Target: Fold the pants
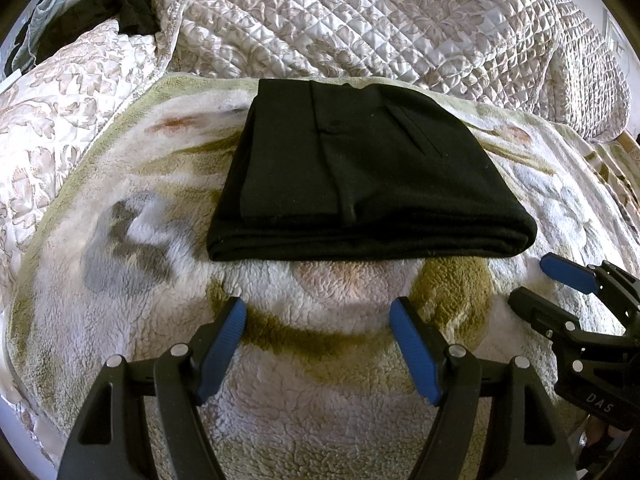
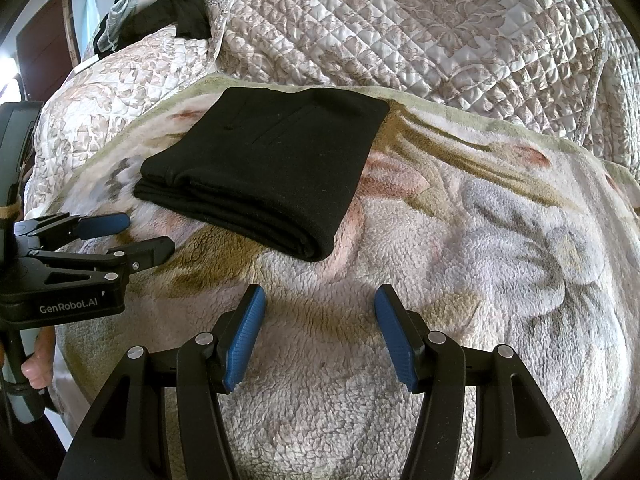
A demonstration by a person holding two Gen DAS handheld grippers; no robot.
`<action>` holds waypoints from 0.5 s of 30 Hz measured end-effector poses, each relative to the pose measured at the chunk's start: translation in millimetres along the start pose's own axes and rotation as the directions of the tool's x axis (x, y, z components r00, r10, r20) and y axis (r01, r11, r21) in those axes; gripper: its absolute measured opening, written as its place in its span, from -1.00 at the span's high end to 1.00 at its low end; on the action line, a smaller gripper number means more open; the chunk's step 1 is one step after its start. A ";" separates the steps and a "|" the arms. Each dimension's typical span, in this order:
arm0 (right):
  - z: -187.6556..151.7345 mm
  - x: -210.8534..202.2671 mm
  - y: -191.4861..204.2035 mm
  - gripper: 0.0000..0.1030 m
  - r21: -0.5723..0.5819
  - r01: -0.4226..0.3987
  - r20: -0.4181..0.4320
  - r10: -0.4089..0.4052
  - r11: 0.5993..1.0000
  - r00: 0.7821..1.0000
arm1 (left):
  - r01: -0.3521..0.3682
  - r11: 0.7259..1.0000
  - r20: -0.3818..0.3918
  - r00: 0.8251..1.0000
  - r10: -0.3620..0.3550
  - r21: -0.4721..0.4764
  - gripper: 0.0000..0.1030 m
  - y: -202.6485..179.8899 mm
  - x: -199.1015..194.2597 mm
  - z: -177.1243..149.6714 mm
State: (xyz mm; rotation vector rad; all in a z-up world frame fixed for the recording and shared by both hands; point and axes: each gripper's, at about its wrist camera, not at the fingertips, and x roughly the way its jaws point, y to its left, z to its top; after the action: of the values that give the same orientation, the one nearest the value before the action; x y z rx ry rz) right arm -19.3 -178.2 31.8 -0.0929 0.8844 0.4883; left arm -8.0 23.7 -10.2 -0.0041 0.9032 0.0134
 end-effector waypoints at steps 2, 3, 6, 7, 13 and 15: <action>0.0 0.0 0.2 -0.12 0.000 0.000 0.000 0.000 1.000 1.000 | -0.001 1.000 0.000 1.000 0.001 0.000 -0.49 1.1 0.1 -1.2; 0.0 0.0 0.0 -0.12 0.000 0.000 0.000 0.000 1.000 1.000 | -0.001 1.000 0.000 1.000 0.001 0.000 -0.50 0.2 0.3 -0.4; 0.0 0.0 0.0 -0.12 0.000 0.000 0.000 0.000 1.000 1.000 | -0.001 1.000 0.000 1.000 0.001 0.000 -0.50 0.0 0.2 -0.2; -0.1 0.0 0.0 -0.12 0.000 0.000 0.000 0.000 1.000 1.000 | -0.001 1.000 0.000 1.000 0.001 0.000 -0.50 0.4 0.1 -0.5; -0.1 -0.1 0.0 -0.12 -0.001 0.001 0.000 -0.001 1.000 1.000 | -0.001 1.000 -0.001 1.000 0.001 0.000 -0.50 0.5 0.3 -0.5; -0.1 -0.1 0.1 -0.12 -0.001 0.001 0.000 -0.001 1.000 1.000 | -0.002 1.000 -0.001 1.000 0.002 0.001 -0.50 0.2 0.4 -0.5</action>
State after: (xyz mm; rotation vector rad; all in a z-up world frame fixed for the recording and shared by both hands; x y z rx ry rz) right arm -19.5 -178.2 31.8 -0.0941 0.8839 0.4879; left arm -8.2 23.9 -10.8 -0.0026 0.9040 0.0147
